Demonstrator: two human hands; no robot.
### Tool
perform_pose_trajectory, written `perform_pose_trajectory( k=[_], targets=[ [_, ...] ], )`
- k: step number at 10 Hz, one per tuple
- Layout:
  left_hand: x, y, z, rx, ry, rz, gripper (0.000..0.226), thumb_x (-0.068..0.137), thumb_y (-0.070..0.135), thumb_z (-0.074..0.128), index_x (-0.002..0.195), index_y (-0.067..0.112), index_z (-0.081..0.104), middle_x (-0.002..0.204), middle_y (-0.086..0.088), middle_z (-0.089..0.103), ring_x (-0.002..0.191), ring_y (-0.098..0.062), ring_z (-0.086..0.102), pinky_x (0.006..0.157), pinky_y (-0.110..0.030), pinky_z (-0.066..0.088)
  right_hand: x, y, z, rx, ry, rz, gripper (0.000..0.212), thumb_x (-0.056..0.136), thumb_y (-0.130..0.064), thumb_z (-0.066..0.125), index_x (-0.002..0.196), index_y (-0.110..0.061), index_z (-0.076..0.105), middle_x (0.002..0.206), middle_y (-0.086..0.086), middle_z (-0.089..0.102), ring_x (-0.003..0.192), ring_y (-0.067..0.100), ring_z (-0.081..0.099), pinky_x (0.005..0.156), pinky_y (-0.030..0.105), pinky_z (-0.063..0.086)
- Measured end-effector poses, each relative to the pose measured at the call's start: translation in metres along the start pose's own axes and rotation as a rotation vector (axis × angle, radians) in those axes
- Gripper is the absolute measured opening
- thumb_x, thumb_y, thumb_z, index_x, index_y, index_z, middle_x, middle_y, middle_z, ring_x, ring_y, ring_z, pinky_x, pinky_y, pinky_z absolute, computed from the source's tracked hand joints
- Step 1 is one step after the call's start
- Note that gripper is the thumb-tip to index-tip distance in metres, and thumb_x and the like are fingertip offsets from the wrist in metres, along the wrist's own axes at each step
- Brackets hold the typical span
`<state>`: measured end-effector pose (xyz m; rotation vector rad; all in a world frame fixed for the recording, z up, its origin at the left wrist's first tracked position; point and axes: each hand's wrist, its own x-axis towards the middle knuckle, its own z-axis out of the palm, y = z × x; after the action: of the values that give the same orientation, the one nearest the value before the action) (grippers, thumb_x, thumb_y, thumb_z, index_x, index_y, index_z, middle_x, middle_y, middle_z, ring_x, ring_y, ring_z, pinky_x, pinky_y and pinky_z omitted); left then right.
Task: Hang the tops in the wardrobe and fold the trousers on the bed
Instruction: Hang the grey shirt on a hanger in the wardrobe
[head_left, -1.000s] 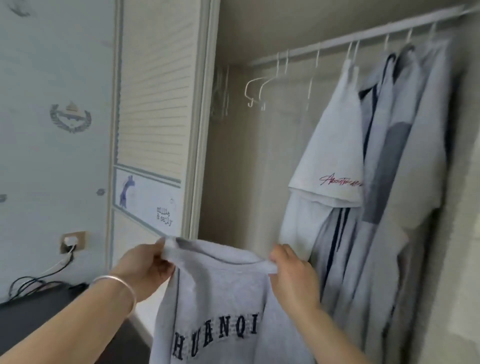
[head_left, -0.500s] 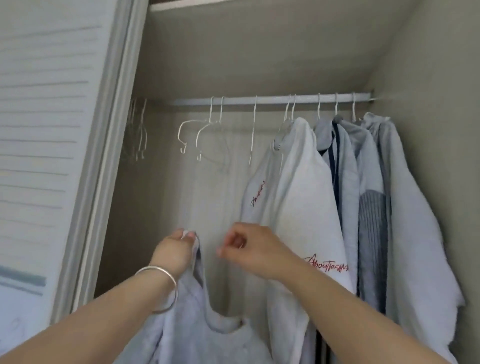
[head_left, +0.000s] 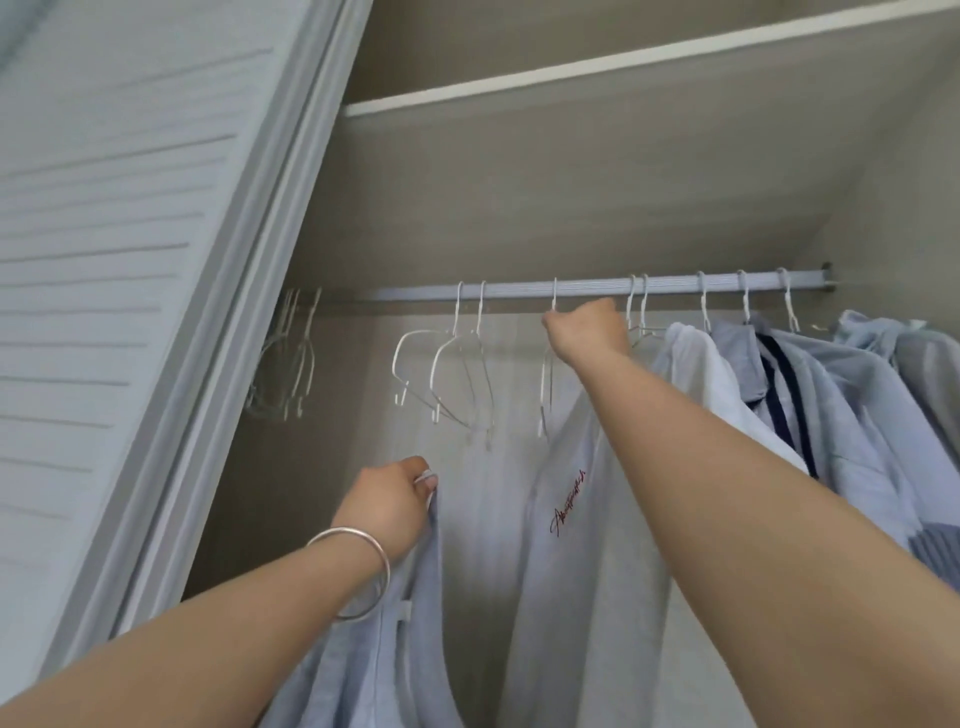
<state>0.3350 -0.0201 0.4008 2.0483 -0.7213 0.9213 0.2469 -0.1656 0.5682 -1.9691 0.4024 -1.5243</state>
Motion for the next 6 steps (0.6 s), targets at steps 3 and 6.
perform_pose_trajectory(
  k=[3, 6],
  targets=[
    [0.004, -0.036, 0.005, -0.007, 0.008, -0.045, 0.039, 0.096, 0.031, 0.046, 0.06, 0.021, 0.035, 0.088, -0.013, 0.065, 0.095, -0.032, 0.059, 0.07, -0.029, 0.038, 0.013, 0.009, 0.058, -0.034, -0.354, 0.213, 0.018, 0.094, -0.005, 0.041, 0.101, -0.001, 0.056, 0.081, 0.016, 0.07, 0.059, 0.021, 0.062, 0.046, 0.023, 0.041],
    [-0.005, -0.058, 0.013, 0.009, -0.022, -0.096, 0.028, 0.096, 0.035, 0.046, 0.077, 0.016, 0.056, 0.105, -0.01, 0.068, 0.108, -0.026, 0.058, 0.081, -0.025, 0.041, -0.017, 0.035, 0.032, 0.272, 0.039, 0.12, 0.03, 0.094, -0.007, 0.04, 0.12, 0.001, 0.053, 0.12, 0.018, 0.057, 0.112, 0.032, 0.055, 0.081, 0.029, 0.042]
  ],
)
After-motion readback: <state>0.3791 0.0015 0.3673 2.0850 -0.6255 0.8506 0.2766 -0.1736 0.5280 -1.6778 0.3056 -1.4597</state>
